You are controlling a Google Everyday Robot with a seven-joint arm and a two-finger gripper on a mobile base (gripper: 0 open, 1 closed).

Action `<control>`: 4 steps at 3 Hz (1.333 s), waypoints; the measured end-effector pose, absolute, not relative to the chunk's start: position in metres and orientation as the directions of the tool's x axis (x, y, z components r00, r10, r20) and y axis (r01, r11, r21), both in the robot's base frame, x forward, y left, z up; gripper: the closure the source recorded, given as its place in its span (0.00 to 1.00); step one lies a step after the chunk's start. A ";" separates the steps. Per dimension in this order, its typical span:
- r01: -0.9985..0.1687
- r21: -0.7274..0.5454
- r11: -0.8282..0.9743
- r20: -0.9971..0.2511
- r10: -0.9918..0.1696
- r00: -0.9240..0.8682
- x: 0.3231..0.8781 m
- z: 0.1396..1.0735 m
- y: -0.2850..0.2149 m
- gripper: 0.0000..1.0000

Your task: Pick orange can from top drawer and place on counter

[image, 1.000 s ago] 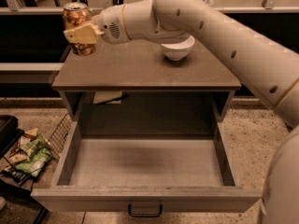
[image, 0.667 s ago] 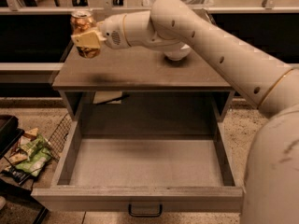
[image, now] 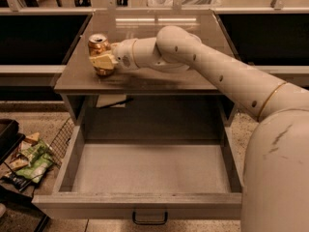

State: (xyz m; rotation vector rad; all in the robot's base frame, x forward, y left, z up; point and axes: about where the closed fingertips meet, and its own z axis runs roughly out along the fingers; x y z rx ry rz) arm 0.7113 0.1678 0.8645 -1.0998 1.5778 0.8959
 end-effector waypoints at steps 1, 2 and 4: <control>-0.948 0.037 0.317 -0.966 -0.230 -0.115 0.711 0.861 0.170 0.83; -0.949 0.038 0.313 -0.966 -0.230 -0.115 0.710 0.861 0.173 0.60; -0.952 0.040 0.305 -0.966 -0.230 -0.115 0.708 0.860 0.178 0.14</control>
Offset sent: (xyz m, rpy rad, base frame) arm -0.0004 0.0021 -0.0037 -0.0023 0.0008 0.0015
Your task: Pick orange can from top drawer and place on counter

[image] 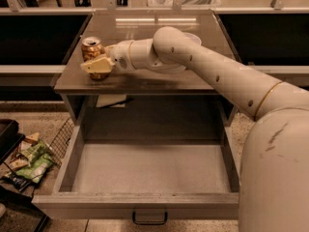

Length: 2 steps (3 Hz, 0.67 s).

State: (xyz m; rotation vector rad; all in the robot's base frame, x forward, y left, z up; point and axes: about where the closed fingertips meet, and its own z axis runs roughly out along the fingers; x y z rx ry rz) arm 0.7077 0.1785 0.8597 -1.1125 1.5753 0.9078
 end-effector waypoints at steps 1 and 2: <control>-0.961 0.014 0.277 -0.965 -0.248 -0.085 0.706 0.875 0.186 0.00; -0.973 -0.059 0.223 -0.949 -0.314 -0.014 0.702 0.922 0.198 0.00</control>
Offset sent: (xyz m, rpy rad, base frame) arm -0.0076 0.0256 0.1279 -0.2015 -0.1546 0.1572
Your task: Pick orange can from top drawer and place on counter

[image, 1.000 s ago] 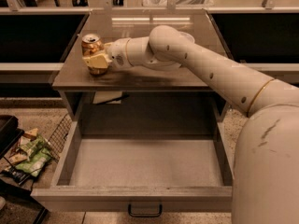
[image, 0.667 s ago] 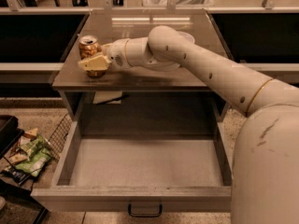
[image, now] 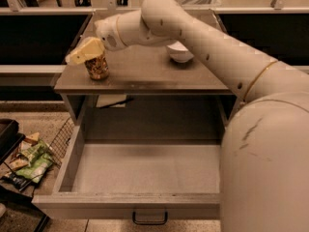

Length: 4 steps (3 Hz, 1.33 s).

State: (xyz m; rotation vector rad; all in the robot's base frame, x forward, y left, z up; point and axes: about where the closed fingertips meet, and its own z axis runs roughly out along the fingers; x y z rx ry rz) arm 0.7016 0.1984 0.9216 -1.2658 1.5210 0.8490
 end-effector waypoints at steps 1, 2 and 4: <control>-0.973 -0.151 0.175 -0.906 -0.418 0.066 0.698 0.992 0.208 0.00; -0.914 -0.298 0.274 -0.851 -0.510 0.124 0.684 1.094 0.154 0.00; -0.735 -0.356 0.577 -0.901 -0.420 0.106 0.612 1.174 0.037 0.00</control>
Offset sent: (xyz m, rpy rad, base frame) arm -0.0321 -0.1071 0.2274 -0.3141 -0.2653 -0.2762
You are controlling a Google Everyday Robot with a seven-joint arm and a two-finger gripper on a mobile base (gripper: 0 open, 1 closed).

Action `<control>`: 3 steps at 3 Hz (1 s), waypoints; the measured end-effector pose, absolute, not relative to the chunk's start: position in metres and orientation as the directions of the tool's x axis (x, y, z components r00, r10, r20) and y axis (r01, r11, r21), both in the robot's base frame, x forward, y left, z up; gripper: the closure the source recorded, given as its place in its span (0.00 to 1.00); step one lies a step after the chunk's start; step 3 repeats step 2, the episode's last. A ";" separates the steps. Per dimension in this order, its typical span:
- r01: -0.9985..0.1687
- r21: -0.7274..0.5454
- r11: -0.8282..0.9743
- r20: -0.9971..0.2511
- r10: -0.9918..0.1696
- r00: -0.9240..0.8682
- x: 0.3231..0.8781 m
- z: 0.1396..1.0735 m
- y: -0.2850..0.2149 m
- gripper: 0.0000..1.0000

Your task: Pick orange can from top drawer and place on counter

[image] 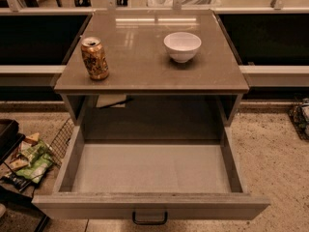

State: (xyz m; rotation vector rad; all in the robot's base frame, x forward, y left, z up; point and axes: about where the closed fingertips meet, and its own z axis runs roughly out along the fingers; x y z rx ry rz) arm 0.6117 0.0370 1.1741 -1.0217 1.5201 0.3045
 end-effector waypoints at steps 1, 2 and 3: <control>-0.654 -0.235 0.719 -0.944 -0.329 -0.023 0.619 1.123 -0.018 0.00; -0.531 -0.131 0.837 -0.963 -0.236 -0.133 0.622 1.065 -0.067 0.00; -0.531 -0.131 0.837 -0.963 -0.236 -0.133 0.622 1.065 -0.067 0.00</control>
Offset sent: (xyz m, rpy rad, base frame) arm 0.0357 -0.1935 -0.1872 0.4302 0.0449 -0.7004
